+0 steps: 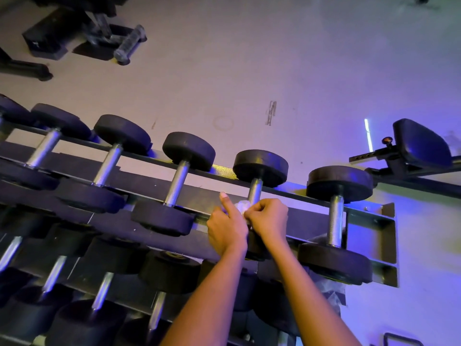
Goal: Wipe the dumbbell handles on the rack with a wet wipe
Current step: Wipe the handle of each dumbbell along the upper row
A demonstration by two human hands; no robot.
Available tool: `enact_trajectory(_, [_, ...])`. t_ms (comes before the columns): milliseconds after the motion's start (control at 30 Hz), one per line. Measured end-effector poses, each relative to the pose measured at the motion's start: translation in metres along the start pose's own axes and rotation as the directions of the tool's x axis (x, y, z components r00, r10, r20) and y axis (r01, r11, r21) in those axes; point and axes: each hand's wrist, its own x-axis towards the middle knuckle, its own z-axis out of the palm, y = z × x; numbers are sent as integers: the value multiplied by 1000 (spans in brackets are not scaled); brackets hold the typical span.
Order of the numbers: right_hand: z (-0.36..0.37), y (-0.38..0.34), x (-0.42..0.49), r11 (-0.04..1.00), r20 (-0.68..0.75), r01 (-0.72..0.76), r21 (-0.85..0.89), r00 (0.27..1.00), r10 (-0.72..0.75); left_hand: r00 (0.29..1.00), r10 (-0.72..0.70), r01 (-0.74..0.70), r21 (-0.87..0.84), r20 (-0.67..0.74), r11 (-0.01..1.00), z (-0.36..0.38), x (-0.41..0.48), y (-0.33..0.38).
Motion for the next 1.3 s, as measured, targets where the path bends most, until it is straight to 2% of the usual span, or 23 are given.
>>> enact_trajectory(133, [6,-15,25,990,-177,140,26,975,-133,1000,7,-7,16,2,1000,-1,-1,2])
enact_trajectory(233, [2,-25,41,984,-210,172,34,964,-162,1000,19,-20,32,13,999,-2,-2,2])
enact_trajectory(300, [1,-26,40,990,-188,143,15,972,-138,1000,16,-17,40,15,999,-1,-1,1])
enact_trajectory(433, [-1,-7,18,999,-38,10,-31,999,-11,1000,6,-6,44,16,999,0,2,-1])
enact_trajectory(567, [-13,14,-10,998,36,-63,16,997,62,999,11,-13,71,30,997,2,3,1])
enact_trajectory(800, [-10,0,20,982,-215,33,186,977,8,999,13,-17,113,34,993,3,4,0])
enact_trajectory(933, [-10,-16,44,966,-273,86,245,962,-16,999,17,-23,131,47,991,2,4,0])
enact_trajectory(1033, [-11,-12,39,976,-214,55,212,977,-8,999,18,-24,133,47,991,4,6,-2])
enact_trajectory(1233, [-18,16,-1,993,49,-91,82,995,87,999,20,-25,112,41,993,7,9,-5])
enact_trajectory(1300, [-18,20,-9,990,87,-110,85,991,103,999,24,-28,113,39,993,7,8,-4])
